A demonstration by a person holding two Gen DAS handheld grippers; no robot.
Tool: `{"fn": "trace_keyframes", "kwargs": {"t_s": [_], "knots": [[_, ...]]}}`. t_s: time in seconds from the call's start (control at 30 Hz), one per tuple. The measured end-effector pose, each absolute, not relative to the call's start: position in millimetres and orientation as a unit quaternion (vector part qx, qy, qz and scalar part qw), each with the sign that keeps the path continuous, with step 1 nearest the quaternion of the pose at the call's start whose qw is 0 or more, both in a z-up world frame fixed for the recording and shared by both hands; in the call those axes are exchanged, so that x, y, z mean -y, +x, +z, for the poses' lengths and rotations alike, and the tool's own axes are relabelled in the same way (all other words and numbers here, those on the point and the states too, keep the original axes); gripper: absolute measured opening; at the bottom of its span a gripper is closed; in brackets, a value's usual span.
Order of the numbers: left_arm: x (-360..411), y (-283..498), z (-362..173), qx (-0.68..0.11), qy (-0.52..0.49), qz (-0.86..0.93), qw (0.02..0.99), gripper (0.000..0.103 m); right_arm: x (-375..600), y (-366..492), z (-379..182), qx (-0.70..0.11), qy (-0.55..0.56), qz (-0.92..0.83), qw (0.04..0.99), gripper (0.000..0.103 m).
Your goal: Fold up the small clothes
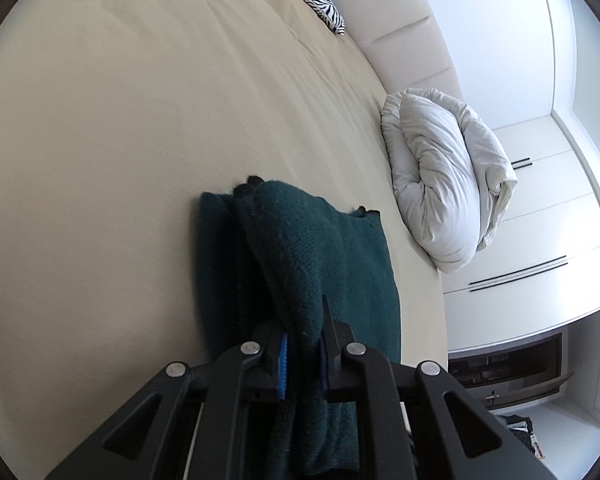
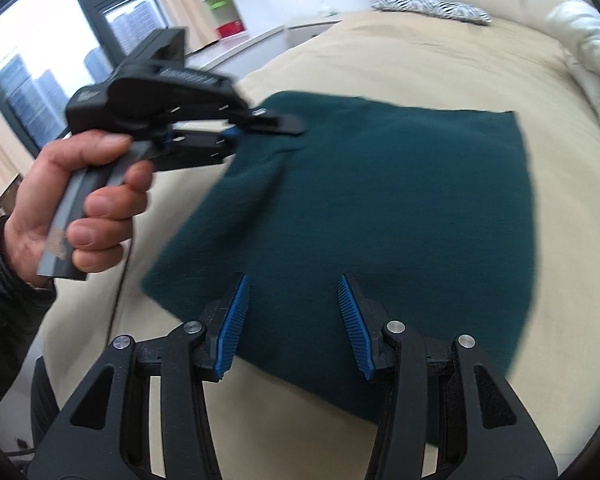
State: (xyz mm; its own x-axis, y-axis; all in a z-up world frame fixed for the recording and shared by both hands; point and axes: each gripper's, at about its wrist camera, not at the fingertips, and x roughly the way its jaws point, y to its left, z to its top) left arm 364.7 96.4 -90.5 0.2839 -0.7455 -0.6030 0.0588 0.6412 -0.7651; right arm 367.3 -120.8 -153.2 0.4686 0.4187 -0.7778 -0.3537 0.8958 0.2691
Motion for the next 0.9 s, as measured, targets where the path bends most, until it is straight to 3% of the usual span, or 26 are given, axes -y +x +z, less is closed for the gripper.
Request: {"fn": "trace_keyframes", "kwargs": {"t_s": [0.2,0.27,0.43,0.57,0.9], "knots": [[-100,363,-104,-0.541,-0.312,-0.253,0.739,0.015,110,370,-171,-0.472,0.046,0.24,0.847,0.045],[-105,357,-101,-0.53,-0.316,-0.234,0.752,0.022,108,369,-178,-0.472,0.037,0.239,0.848,0.045],[-117,330,-58,-0.468,-0.268,-0.184,0.822,0.024,124,364,-183,-0.469,0.036,0.237,0.85,0.045],[-82,304,-25,-0.436,-0.168,-0.21,0.859,0.024,147,358,-179,-0.47,0.063,0.259,0.841,0.046],[-48,284,-79,-0.461,-0.052,-0.193,0.865,0.02,298,340,-169,-0.459,0.169,0.216,0.845,0.045]]}}
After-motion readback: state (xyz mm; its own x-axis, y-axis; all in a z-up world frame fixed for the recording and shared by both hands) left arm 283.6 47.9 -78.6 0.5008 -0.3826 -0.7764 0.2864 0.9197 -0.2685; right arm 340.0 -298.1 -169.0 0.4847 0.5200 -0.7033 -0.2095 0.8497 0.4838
